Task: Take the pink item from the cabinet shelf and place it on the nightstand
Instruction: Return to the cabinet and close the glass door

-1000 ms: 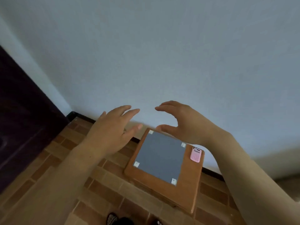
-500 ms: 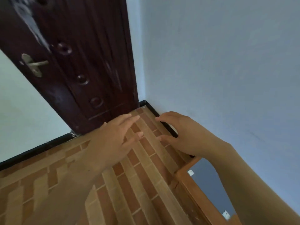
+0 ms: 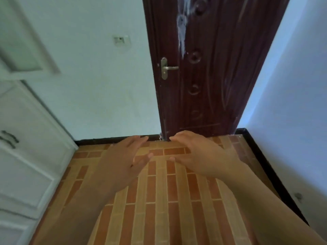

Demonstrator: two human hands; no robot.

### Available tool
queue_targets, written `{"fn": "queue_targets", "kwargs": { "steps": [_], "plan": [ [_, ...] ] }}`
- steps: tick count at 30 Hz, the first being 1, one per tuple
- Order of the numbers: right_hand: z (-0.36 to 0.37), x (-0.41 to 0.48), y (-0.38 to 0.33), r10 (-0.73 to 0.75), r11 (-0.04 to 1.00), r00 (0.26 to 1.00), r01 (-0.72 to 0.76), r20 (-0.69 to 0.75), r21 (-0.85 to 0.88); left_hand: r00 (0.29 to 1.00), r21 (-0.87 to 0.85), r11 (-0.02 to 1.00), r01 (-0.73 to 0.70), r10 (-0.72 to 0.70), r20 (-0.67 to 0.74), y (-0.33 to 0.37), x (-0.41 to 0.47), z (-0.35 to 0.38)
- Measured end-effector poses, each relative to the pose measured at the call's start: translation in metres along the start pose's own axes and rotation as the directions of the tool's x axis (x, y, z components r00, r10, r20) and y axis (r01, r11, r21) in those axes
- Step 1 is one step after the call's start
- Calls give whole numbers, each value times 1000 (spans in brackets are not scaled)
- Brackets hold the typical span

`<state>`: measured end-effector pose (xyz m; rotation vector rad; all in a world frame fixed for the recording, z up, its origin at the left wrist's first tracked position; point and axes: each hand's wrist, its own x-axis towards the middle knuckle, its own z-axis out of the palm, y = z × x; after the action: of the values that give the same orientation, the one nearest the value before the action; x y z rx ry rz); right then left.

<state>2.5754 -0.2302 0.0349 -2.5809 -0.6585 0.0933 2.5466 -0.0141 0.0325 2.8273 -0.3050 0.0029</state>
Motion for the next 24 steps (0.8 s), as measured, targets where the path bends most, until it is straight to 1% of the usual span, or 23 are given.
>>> {"fn": "queue_targets", "kwargs": {
  "steps": [3,5,8,12,18,21,23,24],
  "plan": [
    [20,45,-30,-86,996,995,86,57,14,996,4,996,85,-85,-38,-43,-9,-11],
    [30,72,-45,-144,990,986,142,89,21,991,-3,994,113,-113,-77,-70,-10,-14],
    [45,114,-61,-221,975,967,223,130,1,980,-10,984,177,-178,-91,-110,-5,-17],
    [65,180,-77,-287,958,944,283,166,48,969,-14,974,225,-225,-105,-162,15,-25],
    [71,296,-88,-368,929,906,349,210,120,943,-14,950,312,-311,-114,-232,88,-51],
    [59,349,-93,-376,926,906,361,196,106,938,31,944,327,-321,-135,-256,132,-71],
    [54,404,-93,-402,915,897,389,181,105,918,31,928,371,-361,-163,-282,172,-87],
    [52,414,-94,-413,911,894,404,174,87,916,38,927,372,-360,-177,-285,179,-92]
  ]
}}
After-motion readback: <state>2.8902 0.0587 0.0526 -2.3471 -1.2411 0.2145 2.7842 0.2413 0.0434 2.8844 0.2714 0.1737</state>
